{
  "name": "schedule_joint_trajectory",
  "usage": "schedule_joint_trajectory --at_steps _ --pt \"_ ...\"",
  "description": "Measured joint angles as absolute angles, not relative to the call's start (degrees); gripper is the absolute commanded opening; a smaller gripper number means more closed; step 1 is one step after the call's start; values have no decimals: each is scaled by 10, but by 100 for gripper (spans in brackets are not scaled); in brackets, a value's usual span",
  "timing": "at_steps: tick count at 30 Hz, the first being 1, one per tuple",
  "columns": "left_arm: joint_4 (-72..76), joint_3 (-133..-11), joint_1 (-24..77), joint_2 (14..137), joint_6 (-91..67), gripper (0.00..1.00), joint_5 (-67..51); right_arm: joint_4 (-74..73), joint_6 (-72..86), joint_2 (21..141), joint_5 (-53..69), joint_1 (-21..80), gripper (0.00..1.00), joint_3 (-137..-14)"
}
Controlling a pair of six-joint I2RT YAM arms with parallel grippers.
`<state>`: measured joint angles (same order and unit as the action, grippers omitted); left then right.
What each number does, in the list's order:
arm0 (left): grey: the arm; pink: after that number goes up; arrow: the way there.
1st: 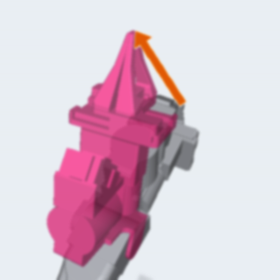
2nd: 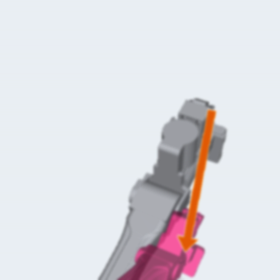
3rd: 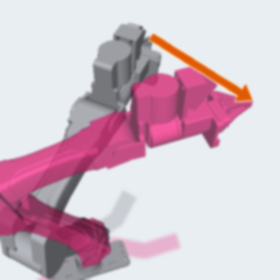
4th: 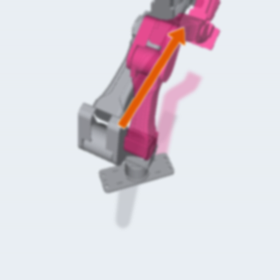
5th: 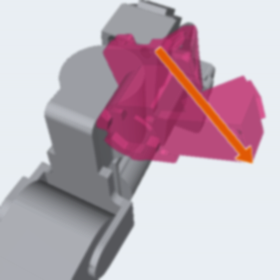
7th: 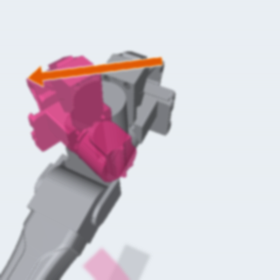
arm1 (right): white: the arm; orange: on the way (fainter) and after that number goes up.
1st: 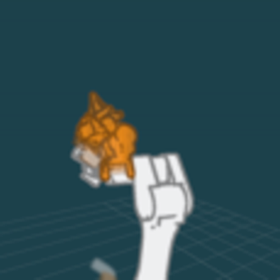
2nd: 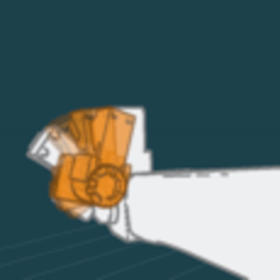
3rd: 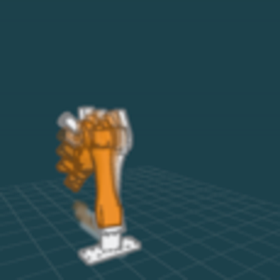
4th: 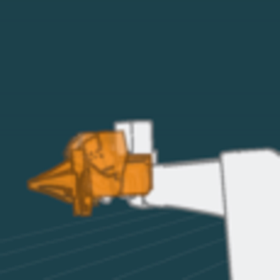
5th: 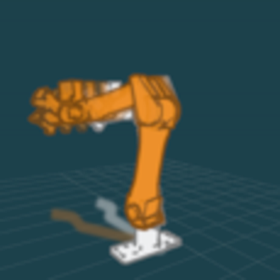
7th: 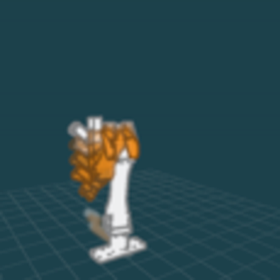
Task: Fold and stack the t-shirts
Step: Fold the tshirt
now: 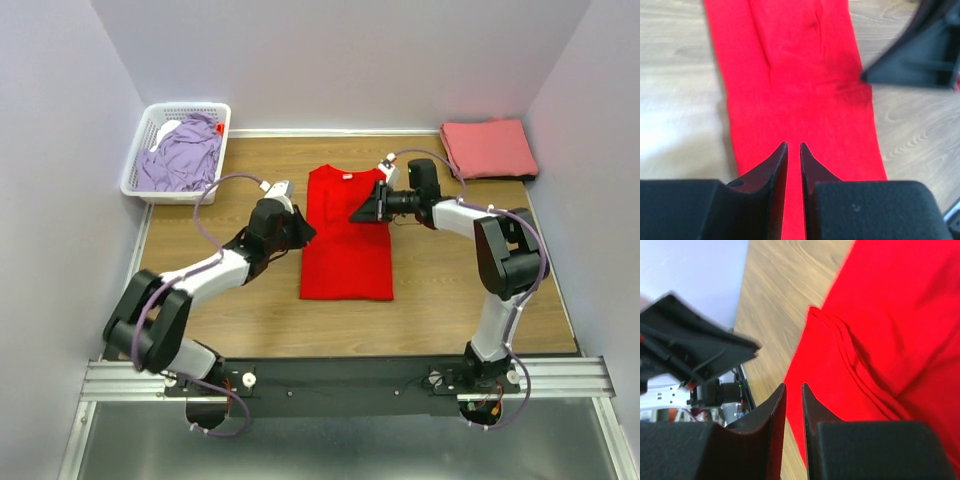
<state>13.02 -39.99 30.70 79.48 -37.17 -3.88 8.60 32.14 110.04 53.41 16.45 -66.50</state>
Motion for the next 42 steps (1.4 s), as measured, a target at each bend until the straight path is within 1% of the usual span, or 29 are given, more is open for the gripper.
schedule_joint_trajectory --at_steps 4,7,12,16,18,19,21,24,27,31,35,39,42 --pt "171 -439 292 908 -351 23 -91 142 353 1107 549 150 25 -598" --pt "180 -467 282 978 -336 23 -115 189 383 1137 561 121 25 -559" --pt "192 -475 243 1030 -329 23 -144 235 408 1188 568 80 25 -535" --pt "218 -475 205 1044 -340 23 -179 270 424 1195 581 55 25 -524" --pt "226 -475 195 1050 -344 17 -194 285 434 1194 583 44 25 -516" --pt "227 -475 194 1051 -345 17 -199 287 437 1192 583 40 25 -513" --pt "227 -475 191 1052 -345 12 -218 290 444 1175 582 34 27 -496" --pt "227 -468 190 1043 -346 12 -243 289 453 1138 582 32 29 -471" --pt "206 -433 195 980 -344 12 -252 286 460 1069 582 49 29 -439" --pt "178 -408 221 863 -331 13 -251 285 461 987 580 117 30 -404" --pt "170 -376 269 798 -324 13 -238 281 462 948 572 195 31 -354" --pt "162 -332 310 813 -330 13 -223 272 464 950 547 206 31 -298" --pt "159 -298 314 841 -345 13 -207 269 460 967 529 205 30 -281"
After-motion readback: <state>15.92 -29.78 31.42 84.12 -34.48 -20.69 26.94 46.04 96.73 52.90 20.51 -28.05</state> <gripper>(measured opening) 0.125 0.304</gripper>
